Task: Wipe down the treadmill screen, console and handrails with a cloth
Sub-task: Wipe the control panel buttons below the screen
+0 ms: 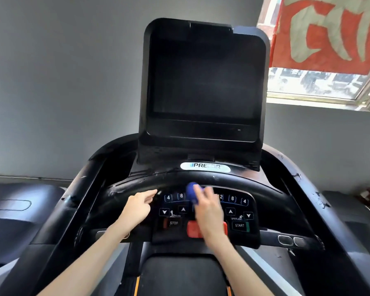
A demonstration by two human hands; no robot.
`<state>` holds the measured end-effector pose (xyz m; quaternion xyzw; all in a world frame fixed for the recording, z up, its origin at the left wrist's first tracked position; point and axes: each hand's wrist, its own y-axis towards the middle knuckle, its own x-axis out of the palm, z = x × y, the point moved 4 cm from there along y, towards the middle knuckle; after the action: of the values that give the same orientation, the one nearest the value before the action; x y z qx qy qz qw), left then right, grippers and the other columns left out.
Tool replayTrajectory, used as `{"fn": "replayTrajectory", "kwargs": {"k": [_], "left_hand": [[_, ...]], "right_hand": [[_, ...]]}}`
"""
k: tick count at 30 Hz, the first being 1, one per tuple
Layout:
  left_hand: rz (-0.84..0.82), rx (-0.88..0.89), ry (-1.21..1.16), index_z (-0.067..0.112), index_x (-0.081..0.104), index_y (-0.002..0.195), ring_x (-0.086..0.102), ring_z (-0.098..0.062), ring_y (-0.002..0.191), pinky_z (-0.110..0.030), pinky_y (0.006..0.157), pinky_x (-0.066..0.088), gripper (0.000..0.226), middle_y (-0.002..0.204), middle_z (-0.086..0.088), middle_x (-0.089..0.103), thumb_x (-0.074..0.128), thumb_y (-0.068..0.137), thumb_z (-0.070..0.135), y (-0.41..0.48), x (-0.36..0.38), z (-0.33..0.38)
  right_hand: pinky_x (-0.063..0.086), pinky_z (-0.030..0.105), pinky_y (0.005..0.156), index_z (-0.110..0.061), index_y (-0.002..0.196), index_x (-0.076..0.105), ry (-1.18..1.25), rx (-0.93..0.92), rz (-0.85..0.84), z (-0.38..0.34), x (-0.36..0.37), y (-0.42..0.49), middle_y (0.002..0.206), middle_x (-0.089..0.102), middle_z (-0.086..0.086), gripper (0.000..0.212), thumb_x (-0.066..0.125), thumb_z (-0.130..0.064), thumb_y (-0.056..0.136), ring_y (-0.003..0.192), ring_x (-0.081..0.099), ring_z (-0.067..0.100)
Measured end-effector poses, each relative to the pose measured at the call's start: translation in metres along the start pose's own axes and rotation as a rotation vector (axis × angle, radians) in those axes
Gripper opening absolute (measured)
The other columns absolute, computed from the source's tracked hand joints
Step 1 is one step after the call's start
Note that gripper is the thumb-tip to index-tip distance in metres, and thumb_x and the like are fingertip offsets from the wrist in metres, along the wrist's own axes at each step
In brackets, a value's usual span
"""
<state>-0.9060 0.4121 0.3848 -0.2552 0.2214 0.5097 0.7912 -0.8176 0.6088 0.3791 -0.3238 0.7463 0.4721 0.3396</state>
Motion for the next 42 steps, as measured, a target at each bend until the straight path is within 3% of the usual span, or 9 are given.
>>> {"fn": "replayTrajectory", "kwargs": {"k": [4, 9, 12, 18, 25, 32, 35, 39, 42], "left_hand": [[0.093, -0.042, 0.009, 0.008, 0.063, 0.122, 0.059, -0.017, 0.116, -0.020, 0.104, 0.038, 0.063, 0.122, -0.009, 0.065, 0.033, 0.073, -0.019, -0.004, -0.007, -0.015], [0.146, -0.005, 0.060, 0.012, 0.065, 0.120, 0.060, -0.013, 0.115, -0.022, 0.104, 0.041, 0.065, 0.119, -0.005, 0.067, 0.038, 0.068, -0.016, -0.011, -0.009, -0.024], [0.160, -0.004, 0.098, 0.014, 0.065, 0.120, 0.059, -0.013, 0.115, -0.026, 0.106, 0.041, 0.064, 0.119, -0.003, 0.067, 0.039, 0.069, -0.015, -0.011, -0.014, -0.030], [0.142, -0.043, 0.111, 0.016, 0.070, 0.110, 0.063, -0.013, 0.109, -0.029, 0.101, 0.046, 0.060, 0.112, -0.001, 0.070, 0.037, 0.070, -0.015, -0.010, -0.014, -0.039], [0.155, -0.064, 0.116, 0.019, 0.070, 0.110, 0.063, -0.016, 0.109, -0.033, 0.099, 0.048, 0.059, 0.111, 0.001, 0.070, 0.038, 0.070, -0.011, -0.014, -0.018, -0.038], [0.196, -0.014, 0.099, 0.017, 0.072, 0.105, 0.064, -0.013, 0.105, -0.027, 0.097, 0.047, 0.055, 0.106, -0.001, 0.071, 0.039, 0.072, -0.013, -0.021, -0.035, -0.028], [0.189, -0.034, 0.114, 0.020, 0.073, 0.101, 0.063, -0.015, 0.105, -0.028, 0.096, 0.048, 0.055, 0.107, -0.001, 0.071, 0.039, 0.073, -0.012, -0.026, -0.038, -0.030], [0.153, -0.047, 0.139, 0.023, 0.073, 0.100, 0.063, -0.017, 0.103, -0.027, 0.092, 0.050, 0.057, 0.106, -0.001, 0.070, 0.038, 0.071, -0.012, -0.034, -0.038, -0.032], [0.161, -0.061, 0.098, 0.025, 0.073, 0.098, 0.064, -0.015, 0.102, -0.027, 0.090, 0.051, 0.058, 0.106, 0.000, 0.070, 0.038, 0.069, -0.011, -0.033, -0.038, -0.038]], "right_hand": [[0.048, 0.035, 0.055, -0.016, 0.112, 0.066, 0.092, 0.261, 0.075, -0.002, 0.000, 0.012, 0.095, 0.056, 0.010, 0.052, 0.078, 0.000, 0.064, 0.070, 0.051, 0.027], [0.050, 0.028, 0.065, -0.027, 0.114, 0.062, 0.111, -0.218, -0.085, -0.077, 0.039, -0.011, 0.098, 0.055, 0.001, 0.051, 0.065, -0.005, 0.068, 0.077, 0.049, 0.020], [0.045, 0.020, 0.074, -0.029, 0.117, 0.058, 0.045, -0.417, -0.134, -0.070, 0.043, -0.056, 0.101, 0.051, -0.005, 0.043, 0.044, -0.018, 0.077, 0.081, 0.042, 0.015], [0.050, 0.024, 0.070, -0.028, 0.125, 0.049, -0.115, -0.775, -0.195, -0.041, 0.036, -0.081, 0.105, 0.048, -0.006, 0.046, 0.043, -0.019, 0.080, 0.080, 0.049, 0.017], [0.050, 0.032, 0.062, -0.023, 0.112, 0.062, 0.047, -0.240, -0.099, -0.066, 0.019, 0.023, 0.098, 0.053, 0.001, 0.050, 0.070, 0.001, 0.068, 0.076, 0.048, 0.022], [0.045, 0.028, 0.063, -0.036, 0.105, 0.062, -0.142, -0.872, -0.379, -0.083, 0.035, -0.038, 0.101, 0.053, -0.004, 0.046, 0.070, -0.023, 0.061, 0.080, 0.050, 0.019], [0.046, 0.032, 0.063, -0.032, 0.090, 0.067, -0.187, -0.577, -0.296, -0.104, 0.029, 0.014, 0.104, 0.054, 0.002, 0.043, 0.080, -0.017, 0.052, 0.082, 0.054, 0.024], [0.039, 0.041, 0.088, -0.019, 0.114, 0.058, -0.202, -0.249, -0.465, -0.117, 0.028, 0.048, 0.131, 0.038, 0.010, 0.032, 0.060, -0.013, 0.083, 0.112, 0.040, 0.035], [0.046, 0.039, 0.071, -0.021, 0.086, 0.067, -0.155, -0.271, -0.311, -0.120, 0.028, 0.028, 0.114, 0.054, 0.008, 0.024, 0.076, -0.014, 0.065, 0.092, 0.054, 0.033]]}}
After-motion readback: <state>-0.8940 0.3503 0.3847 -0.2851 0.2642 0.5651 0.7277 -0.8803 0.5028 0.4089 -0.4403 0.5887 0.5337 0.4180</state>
